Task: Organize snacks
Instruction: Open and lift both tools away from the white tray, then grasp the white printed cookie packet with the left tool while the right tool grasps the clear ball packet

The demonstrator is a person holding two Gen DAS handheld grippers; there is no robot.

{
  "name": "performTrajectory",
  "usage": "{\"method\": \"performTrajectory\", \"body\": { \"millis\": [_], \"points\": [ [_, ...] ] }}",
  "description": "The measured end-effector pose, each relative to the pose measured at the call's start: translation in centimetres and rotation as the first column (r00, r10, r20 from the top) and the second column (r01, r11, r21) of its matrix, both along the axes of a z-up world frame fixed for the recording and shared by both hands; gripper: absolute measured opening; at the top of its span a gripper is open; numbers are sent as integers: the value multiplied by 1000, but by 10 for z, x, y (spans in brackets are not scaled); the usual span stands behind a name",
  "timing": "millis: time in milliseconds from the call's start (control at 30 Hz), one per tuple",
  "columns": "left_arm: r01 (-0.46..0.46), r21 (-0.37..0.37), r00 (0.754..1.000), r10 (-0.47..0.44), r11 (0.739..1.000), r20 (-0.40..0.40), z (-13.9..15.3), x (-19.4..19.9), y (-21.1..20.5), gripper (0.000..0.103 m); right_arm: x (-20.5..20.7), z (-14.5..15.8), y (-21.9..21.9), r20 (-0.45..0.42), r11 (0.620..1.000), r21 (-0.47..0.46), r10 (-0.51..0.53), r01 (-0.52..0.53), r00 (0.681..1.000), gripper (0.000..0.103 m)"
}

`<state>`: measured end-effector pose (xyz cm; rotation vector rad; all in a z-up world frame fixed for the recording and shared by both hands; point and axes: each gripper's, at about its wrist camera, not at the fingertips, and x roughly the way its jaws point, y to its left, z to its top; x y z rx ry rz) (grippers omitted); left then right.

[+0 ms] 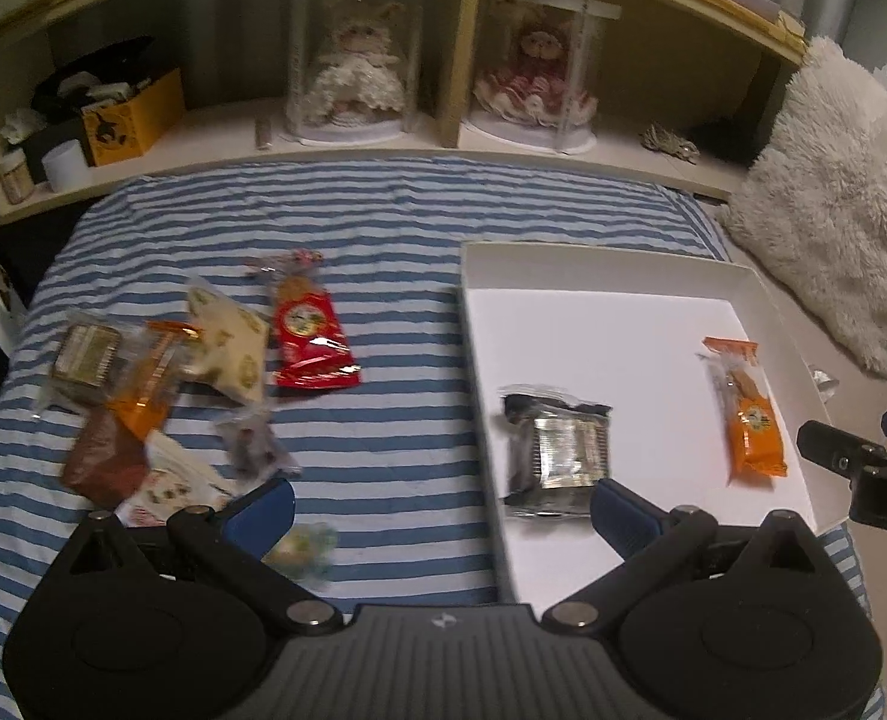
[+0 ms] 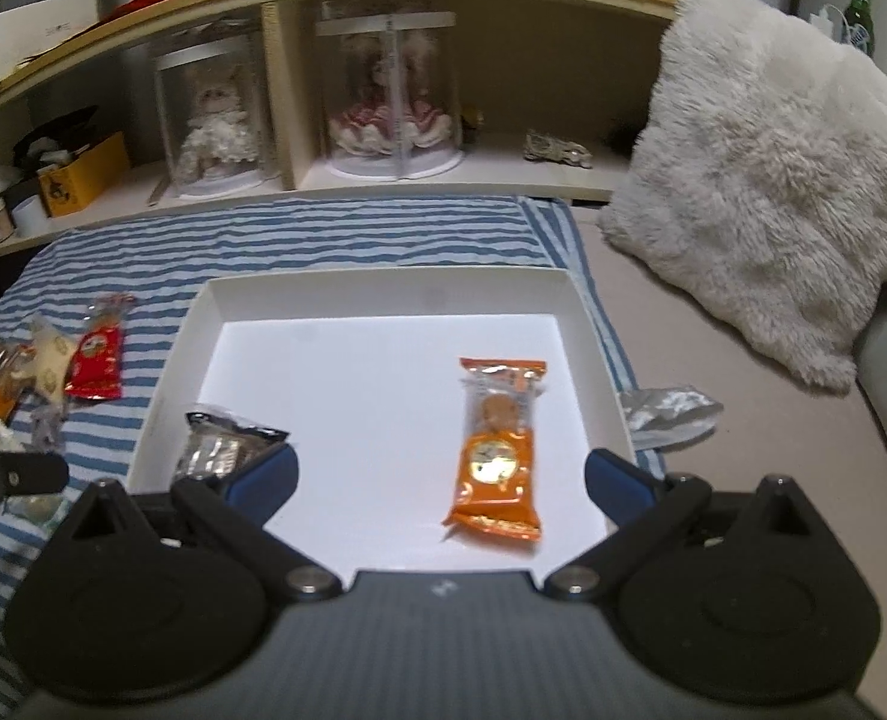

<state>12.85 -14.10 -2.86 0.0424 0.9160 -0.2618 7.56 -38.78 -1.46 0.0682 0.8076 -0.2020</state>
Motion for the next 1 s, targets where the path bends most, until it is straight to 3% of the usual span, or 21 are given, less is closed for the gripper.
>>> {"method": "performTrajectory", "body": {
  "millis": [600,1000],
  "points": [
    [-79,22,995,77,997,55,13,-6,88,103,2,-3,73,19,989,15,147,-148,989,102],
    [-151,2,985,150,989,84,3,5,138,103,10,-19,125,104,960,109,248,-259,963,103]
  ]
}}
